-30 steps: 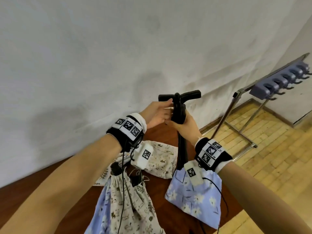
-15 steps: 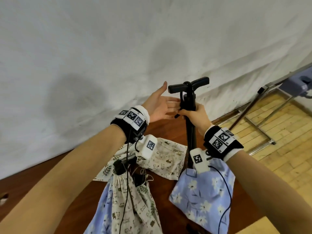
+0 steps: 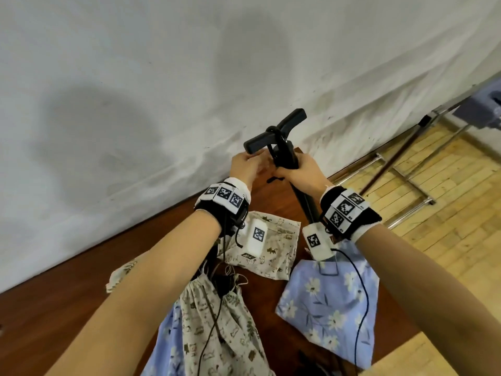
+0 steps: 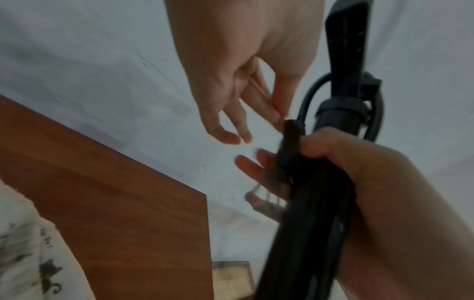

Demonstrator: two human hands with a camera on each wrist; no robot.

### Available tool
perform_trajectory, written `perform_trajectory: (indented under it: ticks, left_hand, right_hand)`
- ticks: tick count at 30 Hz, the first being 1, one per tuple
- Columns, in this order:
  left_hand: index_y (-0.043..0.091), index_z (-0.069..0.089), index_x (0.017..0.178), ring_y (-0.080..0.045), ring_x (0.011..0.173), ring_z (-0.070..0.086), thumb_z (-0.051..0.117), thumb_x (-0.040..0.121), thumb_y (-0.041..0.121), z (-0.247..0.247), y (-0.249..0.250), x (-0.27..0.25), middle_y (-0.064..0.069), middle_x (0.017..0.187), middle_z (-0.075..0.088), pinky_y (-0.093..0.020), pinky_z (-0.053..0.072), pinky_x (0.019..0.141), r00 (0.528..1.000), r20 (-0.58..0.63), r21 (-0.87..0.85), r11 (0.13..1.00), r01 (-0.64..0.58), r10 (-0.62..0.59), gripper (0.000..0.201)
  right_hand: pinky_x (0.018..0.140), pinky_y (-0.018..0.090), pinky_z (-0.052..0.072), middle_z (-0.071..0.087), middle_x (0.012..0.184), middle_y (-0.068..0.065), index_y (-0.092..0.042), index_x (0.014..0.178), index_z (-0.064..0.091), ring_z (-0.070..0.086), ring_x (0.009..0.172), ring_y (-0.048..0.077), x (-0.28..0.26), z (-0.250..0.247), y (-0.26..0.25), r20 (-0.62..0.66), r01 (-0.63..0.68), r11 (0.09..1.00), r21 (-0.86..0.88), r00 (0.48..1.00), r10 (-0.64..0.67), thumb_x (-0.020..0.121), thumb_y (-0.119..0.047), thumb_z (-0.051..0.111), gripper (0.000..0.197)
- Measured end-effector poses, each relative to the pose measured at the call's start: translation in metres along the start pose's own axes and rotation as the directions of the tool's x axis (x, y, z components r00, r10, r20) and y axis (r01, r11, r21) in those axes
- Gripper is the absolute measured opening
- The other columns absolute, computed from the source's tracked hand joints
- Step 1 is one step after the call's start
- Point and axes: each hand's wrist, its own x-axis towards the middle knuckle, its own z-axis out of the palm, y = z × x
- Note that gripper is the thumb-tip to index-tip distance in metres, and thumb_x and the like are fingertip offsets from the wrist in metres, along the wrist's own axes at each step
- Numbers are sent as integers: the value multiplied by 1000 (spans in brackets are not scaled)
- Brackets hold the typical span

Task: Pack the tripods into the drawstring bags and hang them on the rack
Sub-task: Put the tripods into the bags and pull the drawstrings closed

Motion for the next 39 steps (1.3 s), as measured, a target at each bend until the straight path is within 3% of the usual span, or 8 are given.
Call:
perform_trajectory:
  ticks: [6,9,12,18,24,29,36,39]
  left_hand:
    - [22,64,96,-16,95,61,63,89,16,-65,-4,41,0,104,67,-27,47,75,987,7,227,962,154,-159,9]
    - [13,65,109,-16,87,63,60,91,29,-80,-34,49,-4,107,68,-27,48,75,947,111,882,470,47,-303,25]
    - [12,68,110,-24,104,62,62,88,42,-78,-66,42,-4,114,67,-30,48,87,913,103,990,126,-57,-396,38]
    - [9,57,106,-26,88,62,63,83,24,-69,-86,26,-9,99,64,-34,52,75,868,129,992,66,-110,-479,28]
    - [18,62,81,-20,62,50,36,82,-7,-70,-67,14,-4,81,56,-23,42,49,829,341,933,265,-242,-443,35]
    - [19,69,111,-22,106,59,58,84,7,-72,-46,-14,1,129,55,-27,49,81,821,291,957,157,-245,-491,31]
    - [14,58,116,-26,98,60,81,67,4,-91,-36,-57,-2,110,59,-35,51,80,915,345,878,417,-236,-210,56]
    - [9,54,122,-24,108,55,68,73,-3,-97,-24,-77,-4,118,55,-34,47,91,882,471,807,413,-422,-19,53]
  right_hand:
    - [56,34,50,62,63,16,-4,80,59,57,50,27,3,-31,2,5,-57,968,243,998,57,82,-1,64,6]
    - [55,33,51,61,57,8,1,88,59,54,48,26,2,-43,7,138,-113,937,329,988,70,85,1,58,3]
    - [57,36,50,59,62,11,2,93,59,51,49,26,5,-37,17,184,-161,949,270,976,113,83,1,60,10]
    - [46,27,49,58,60,6,-1,96,61,53,45,19,5,-15,40,302,-247,969,-10,923,238,81,-1,64,15]
    - [43,21,45,63,73,8,-11,94,61,56,47,14,-11,7,48,426,-241,965,-103,866,262,81,3,65,20]
    - [49,28,51,67,82,17,-4,102,61,59,51,19,-23,21,42,513,-223,969,-111,822,248,82,5,63,22]
    - [49,27,52,64,71,12,0,106,62,61,49,20,-51,30,21,507,-246,957,-152,812,290,83,1,63,23]
    - [75,44,52,63,95,28,2,114,62,60,76,35,-70,28,19,556,-306,941,-144,762,333,77,-5,67,37]
